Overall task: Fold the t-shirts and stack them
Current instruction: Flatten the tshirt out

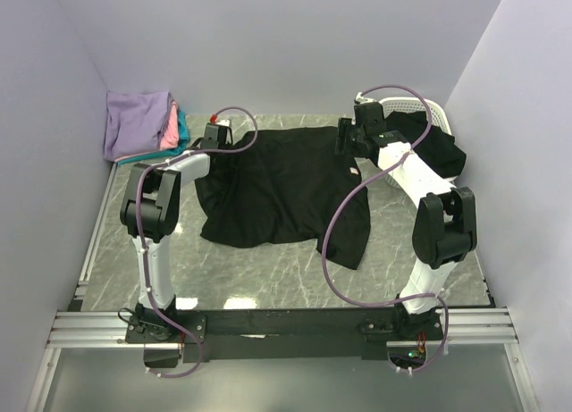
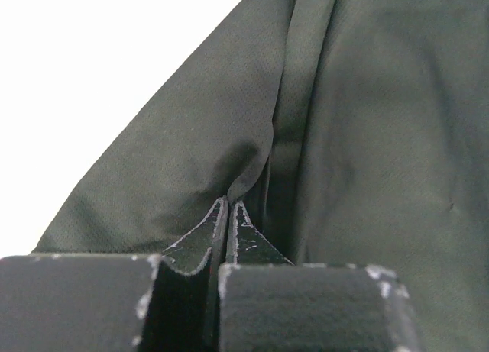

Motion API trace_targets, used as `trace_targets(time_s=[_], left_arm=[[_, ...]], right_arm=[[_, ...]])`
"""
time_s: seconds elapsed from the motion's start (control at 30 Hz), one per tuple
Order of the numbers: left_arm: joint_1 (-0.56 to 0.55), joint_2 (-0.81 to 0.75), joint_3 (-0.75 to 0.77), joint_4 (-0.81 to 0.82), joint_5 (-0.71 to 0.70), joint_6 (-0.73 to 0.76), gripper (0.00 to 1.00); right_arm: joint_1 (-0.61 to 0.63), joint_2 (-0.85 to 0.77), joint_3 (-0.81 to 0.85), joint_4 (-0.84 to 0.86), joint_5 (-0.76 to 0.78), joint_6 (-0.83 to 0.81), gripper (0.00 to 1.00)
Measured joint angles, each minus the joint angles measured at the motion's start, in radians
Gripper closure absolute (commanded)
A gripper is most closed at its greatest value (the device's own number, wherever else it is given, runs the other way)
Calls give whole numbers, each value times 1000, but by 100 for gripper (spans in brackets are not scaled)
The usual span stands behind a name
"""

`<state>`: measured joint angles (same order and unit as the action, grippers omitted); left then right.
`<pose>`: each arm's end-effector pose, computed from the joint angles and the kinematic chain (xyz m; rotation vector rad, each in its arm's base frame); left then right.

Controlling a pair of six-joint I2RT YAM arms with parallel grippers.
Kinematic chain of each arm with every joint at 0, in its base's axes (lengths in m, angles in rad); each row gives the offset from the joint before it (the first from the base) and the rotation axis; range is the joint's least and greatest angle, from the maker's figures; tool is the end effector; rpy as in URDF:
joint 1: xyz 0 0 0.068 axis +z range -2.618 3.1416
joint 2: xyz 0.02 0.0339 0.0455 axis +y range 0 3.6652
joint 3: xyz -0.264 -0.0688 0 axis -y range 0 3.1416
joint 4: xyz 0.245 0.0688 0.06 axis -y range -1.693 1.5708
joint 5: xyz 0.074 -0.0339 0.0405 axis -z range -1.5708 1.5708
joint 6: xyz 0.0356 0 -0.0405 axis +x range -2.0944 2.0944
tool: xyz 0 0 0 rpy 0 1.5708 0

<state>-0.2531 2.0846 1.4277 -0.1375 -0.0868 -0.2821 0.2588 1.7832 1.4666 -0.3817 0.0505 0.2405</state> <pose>0.4433 -0.1115 0.1632 -0.0763 2.3657 -0.1568 0.3978 0.1035 0.2819 0.0060 2.2764 0.2065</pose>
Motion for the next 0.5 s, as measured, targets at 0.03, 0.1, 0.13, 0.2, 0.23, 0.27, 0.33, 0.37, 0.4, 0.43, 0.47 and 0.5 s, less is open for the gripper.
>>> trace_targets(time_s=[0.03, 0.1, 0.13, 0.2, 0.23, 0.27, 0.33, 0.37, 0.4, 0.43, 0.47, 0.5], left_arm=[[0, 0, 2, -7, -1, 2, 99], [0, 0, 23, -38, -11, 11, 99], [0, 0, 38, -56, -20, 19, 99], [0, 0, 91, -103, -50, 45, 99], [2, 0, 121, -122, -65, 60, 99], [5, -1, 155, -140, -80, 75, 99], [14, -6, 226, -175, -103, 107, 99], [20, -8, 252, -183, -110, 117, 99], [29, -12, 286, -198, -117, 132, 99], [41, -12, 322, -208, -124, 145, 99], [55, -12, 351, -215, -130, 155, 99], [69, -11, 383, -228, -138, 167, 99]], right_arm=[[0, 0, 0, 0, 0, 0, 34], [0, 0, 0, 0, 0, -2, 34], [0, 0, 0, 0, -3, -3, 35], [0, 0, 0, 0, -11, -3, 36], [0, 0, 0, 0, -14, -3, 36], [1, 0, -1, 0, -15, -3, 36], [1, 0, -3, 0, -16, -3, 37], [1, 0, -6, 1, -17, -3, 37], [1, 0, -11, 1, -18, -3, 37], [1, 0, -18, 0, -18, -3, 37], [1, 0, -26, 0, -17, -3, 37], [1, 0, -33, -1, -17, -3, 38]])
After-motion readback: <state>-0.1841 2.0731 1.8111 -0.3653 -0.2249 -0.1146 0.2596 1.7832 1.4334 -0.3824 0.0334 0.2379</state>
